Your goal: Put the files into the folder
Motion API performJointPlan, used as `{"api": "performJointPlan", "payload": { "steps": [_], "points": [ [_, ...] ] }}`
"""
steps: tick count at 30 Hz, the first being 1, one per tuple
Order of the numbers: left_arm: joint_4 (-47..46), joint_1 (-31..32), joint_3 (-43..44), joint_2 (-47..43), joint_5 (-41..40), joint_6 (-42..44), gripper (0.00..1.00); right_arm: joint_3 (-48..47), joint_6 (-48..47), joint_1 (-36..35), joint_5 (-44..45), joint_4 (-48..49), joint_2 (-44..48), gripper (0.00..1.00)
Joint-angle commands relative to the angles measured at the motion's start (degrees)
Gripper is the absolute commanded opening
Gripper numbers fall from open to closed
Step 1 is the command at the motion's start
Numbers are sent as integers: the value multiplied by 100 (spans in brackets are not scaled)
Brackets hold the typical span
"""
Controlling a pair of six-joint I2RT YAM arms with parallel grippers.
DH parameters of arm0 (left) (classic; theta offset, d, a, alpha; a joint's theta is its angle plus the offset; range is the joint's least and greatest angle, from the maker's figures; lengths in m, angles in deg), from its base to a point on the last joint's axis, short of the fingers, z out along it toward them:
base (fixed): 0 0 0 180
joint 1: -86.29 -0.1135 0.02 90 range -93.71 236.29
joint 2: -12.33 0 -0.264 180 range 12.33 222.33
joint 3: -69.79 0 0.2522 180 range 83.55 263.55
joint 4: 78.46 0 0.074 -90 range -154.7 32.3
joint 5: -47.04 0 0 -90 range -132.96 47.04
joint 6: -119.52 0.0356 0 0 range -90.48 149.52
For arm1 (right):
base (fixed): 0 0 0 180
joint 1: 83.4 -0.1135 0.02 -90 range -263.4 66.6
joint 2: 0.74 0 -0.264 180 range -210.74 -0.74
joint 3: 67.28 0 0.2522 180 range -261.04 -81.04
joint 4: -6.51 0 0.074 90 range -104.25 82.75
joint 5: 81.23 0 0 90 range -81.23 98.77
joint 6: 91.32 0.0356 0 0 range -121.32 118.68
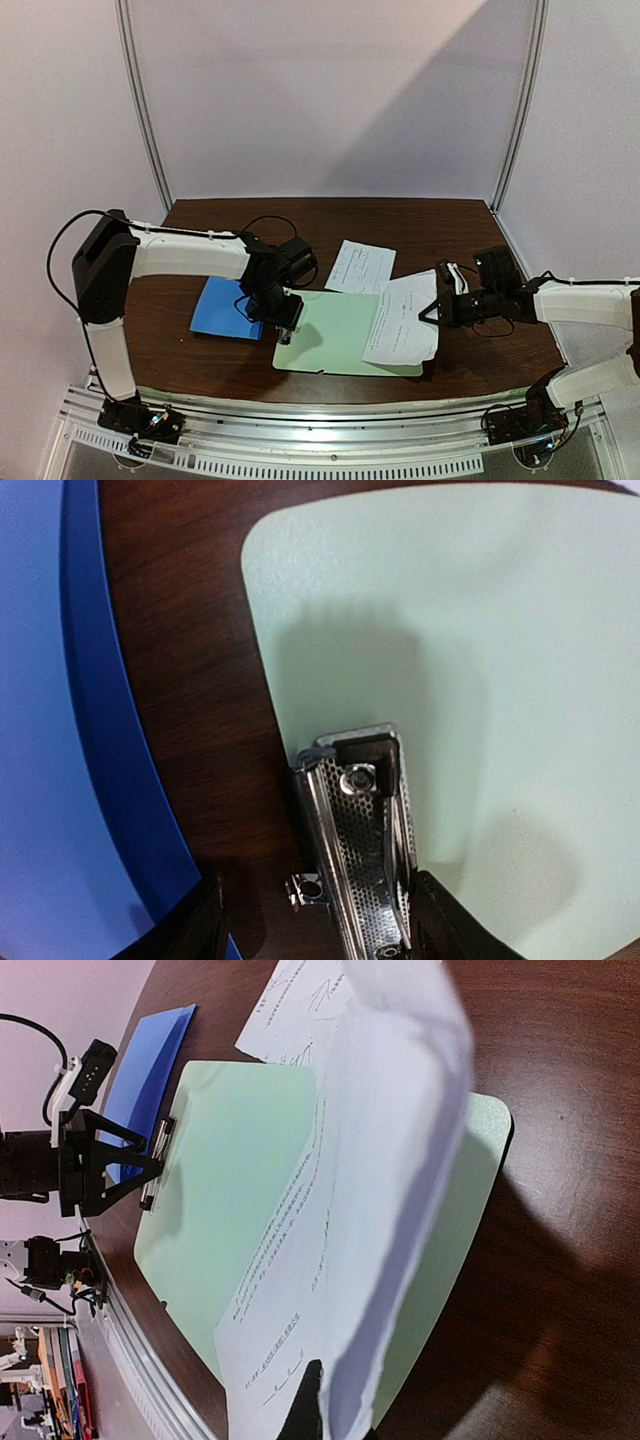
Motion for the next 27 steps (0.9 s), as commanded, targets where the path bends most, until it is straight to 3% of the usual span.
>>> {"api": "performJointPlan", "payload": {
  "steps": [1,13,21,27],
  "points": [
    [-57,19,-261,-243,273,-171,60,16,-126,-35,119,-96,-79,0],
    [-500,28,-460,-191,542,-267,45,86,-227,-50,193,-129,-84,0],
    [-543,52,-378,-155,491,-306,22,145,-256,-47,220,-138,-79,0],
    [-509,61,-354,-149,443,-311,23,95,-213,-68,168,-104,-105,0]
  ]
}}
